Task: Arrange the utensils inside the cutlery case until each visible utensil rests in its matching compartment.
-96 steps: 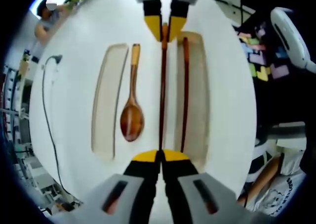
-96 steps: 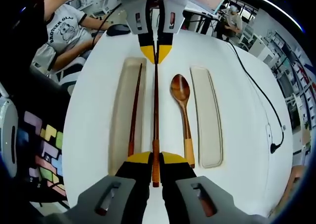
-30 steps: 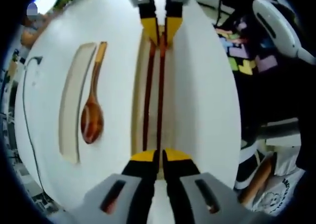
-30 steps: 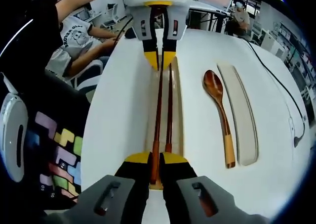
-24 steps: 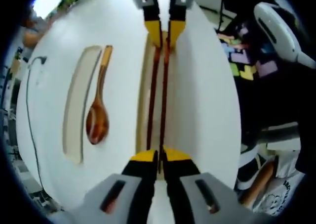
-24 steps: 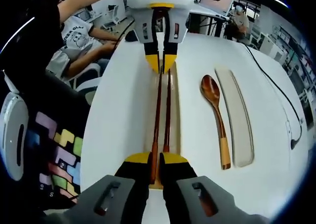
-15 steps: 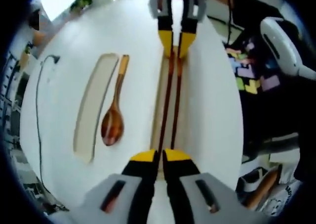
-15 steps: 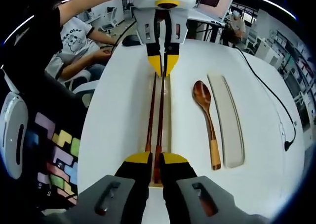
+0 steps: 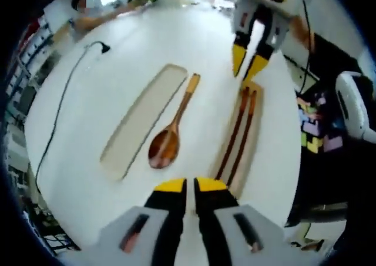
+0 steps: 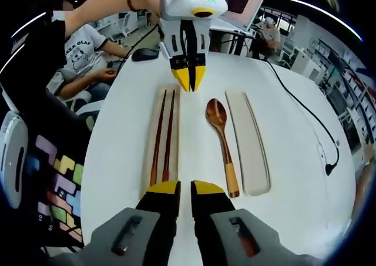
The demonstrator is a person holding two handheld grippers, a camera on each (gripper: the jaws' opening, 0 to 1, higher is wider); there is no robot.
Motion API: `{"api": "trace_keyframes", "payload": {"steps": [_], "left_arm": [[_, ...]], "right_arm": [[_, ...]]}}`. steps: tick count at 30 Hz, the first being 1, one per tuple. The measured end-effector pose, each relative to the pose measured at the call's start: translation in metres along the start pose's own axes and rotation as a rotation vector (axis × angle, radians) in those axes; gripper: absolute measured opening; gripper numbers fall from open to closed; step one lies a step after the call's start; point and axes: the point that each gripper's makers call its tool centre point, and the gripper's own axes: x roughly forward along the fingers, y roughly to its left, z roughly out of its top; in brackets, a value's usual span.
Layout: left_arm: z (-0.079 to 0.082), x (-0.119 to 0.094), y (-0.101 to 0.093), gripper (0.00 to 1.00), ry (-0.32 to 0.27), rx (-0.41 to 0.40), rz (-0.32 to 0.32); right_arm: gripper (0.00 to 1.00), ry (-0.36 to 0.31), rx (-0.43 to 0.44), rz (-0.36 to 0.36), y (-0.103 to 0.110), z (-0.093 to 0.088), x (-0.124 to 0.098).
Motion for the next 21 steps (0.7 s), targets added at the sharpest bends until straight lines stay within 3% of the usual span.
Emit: {"api": "trace_keyframes", "payload": {"steps": [3,10,13,18,21], "left_arm": [[-0.002,0.002,0.004,0.08,-0.011,-0.049,0.001],[0.014,0.012,0.0,0.12,-0.156,-0.418,-0.086],[0.01,0.018,0.012,0.17,-0.159,-0.481,-0.037],[0.014,0.021,0.019,0.2,-0.217,-0.604,-0.074],[0.015,0.023,0.016,0.27,-0.241,-0.635,-0.08]], "right_arm": [[0.07,-0.002,0.008,-0.018,-0.008,-0.002,-0.001],[0.07,-0.003,0.005,-0.074,-0.029,-0.009,0.003],[0.09,-0.005,-0.002,-0.102,-0.04,-0.011,0.005],[0.11,-0.009,-0.008,-0.109,-0.048,-0.016,0.009],[0.11,-0.013,-0.007,-0.108,-0.052,-0.017,0.012]]}}
